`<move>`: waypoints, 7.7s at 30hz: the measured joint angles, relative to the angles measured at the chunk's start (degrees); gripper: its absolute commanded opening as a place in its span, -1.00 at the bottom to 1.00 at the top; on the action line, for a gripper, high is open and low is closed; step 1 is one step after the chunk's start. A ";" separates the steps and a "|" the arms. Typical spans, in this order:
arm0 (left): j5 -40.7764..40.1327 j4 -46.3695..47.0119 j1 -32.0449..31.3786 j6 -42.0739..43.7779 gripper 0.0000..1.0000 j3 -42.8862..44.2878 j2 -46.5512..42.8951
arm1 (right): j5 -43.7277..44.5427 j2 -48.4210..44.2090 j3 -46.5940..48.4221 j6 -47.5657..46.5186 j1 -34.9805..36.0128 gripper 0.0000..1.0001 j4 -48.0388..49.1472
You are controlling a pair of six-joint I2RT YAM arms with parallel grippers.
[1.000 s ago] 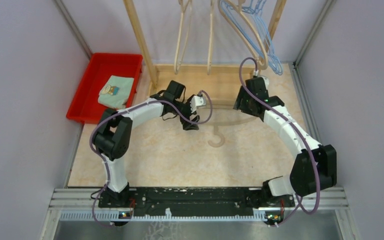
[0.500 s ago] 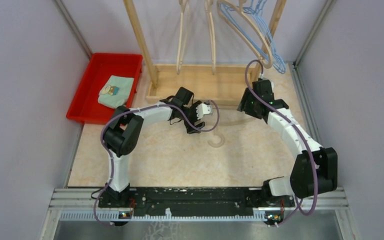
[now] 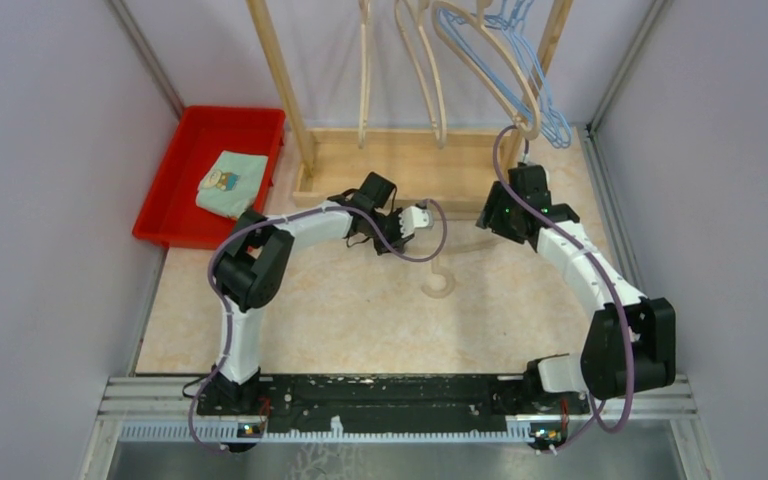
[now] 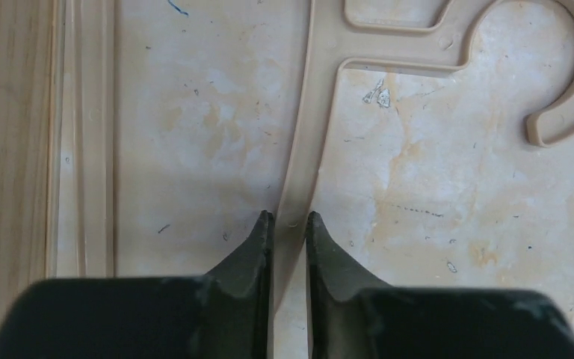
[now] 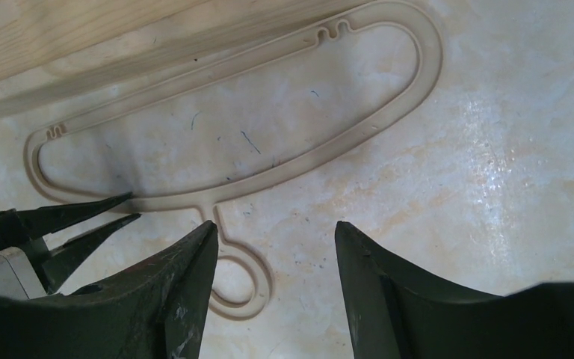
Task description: Organize the hangers
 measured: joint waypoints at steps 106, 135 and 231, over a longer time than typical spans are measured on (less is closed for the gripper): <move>-4.81 -12.94 -2.89 -2.75 -1.00 -4.74 -6.60 | -7.28 6.71 -0.28 -9.97 5.79 0.51 0.00; -10.60 -15.39 -2.91 -8.41 -1.00 -7.15 -16.22 | -15.13 5.49 -20.11 30.10 5.07 0.50 35.71; -29.88 1.14 7.87 -66.20 -0.19 -34.07 -44.44 | -8.15 36.63 21.07 -63.08 21.09 0.30 5.55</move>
